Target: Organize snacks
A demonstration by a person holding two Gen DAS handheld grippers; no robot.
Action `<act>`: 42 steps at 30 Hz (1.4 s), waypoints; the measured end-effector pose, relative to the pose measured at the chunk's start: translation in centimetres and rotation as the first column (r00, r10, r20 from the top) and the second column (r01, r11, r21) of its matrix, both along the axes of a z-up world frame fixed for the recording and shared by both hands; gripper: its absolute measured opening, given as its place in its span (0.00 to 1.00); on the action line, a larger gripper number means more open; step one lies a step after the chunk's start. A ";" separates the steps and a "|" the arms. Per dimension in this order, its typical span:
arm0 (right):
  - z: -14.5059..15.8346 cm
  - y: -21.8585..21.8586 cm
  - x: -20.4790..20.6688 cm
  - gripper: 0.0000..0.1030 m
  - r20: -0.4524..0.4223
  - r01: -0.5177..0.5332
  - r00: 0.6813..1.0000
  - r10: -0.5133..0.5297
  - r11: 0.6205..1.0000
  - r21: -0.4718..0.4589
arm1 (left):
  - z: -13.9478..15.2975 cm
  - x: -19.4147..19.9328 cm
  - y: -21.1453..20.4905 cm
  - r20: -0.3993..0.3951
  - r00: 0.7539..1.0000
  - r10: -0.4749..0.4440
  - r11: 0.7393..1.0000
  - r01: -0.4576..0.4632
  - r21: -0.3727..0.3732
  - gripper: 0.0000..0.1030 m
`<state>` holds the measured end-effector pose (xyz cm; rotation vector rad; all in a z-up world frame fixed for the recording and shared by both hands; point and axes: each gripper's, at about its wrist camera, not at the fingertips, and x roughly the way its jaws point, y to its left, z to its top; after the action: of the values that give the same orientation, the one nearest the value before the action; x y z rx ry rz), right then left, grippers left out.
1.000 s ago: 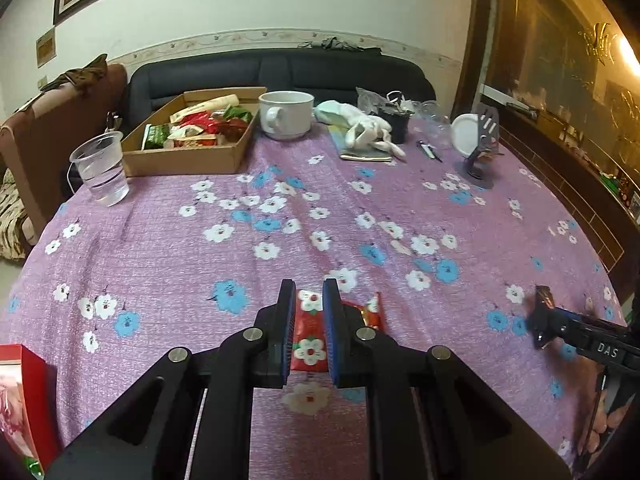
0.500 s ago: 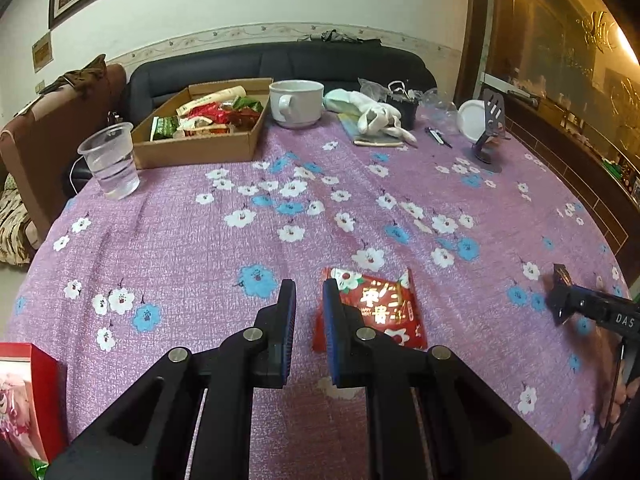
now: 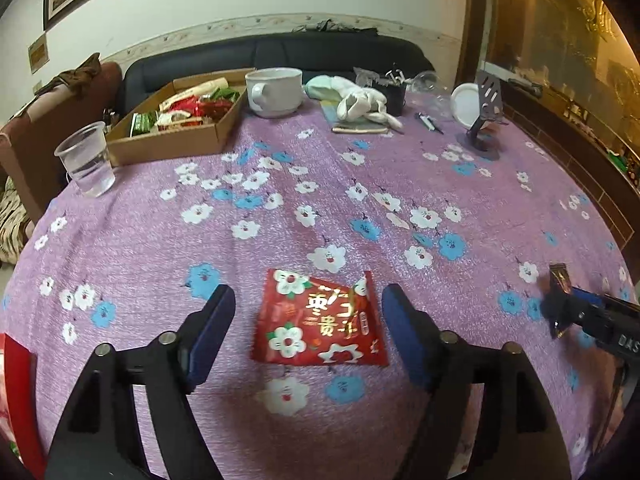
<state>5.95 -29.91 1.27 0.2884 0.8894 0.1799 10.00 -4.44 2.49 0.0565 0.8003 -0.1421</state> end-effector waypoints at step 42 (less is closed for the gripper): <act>-0.5 -1.5 0.1 0.32 -0.056 0.000 0.998 0.013 0.975 0.223 | 0.8 0.6 2.3 -0.064 0.995 -0.075 0.982 0.063 -0.176 0.21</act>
<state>6.05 -31.39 0.80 0.5018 0.9282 0.2796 10.59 -2.18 3.32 -0.0864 0.8536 -0.2802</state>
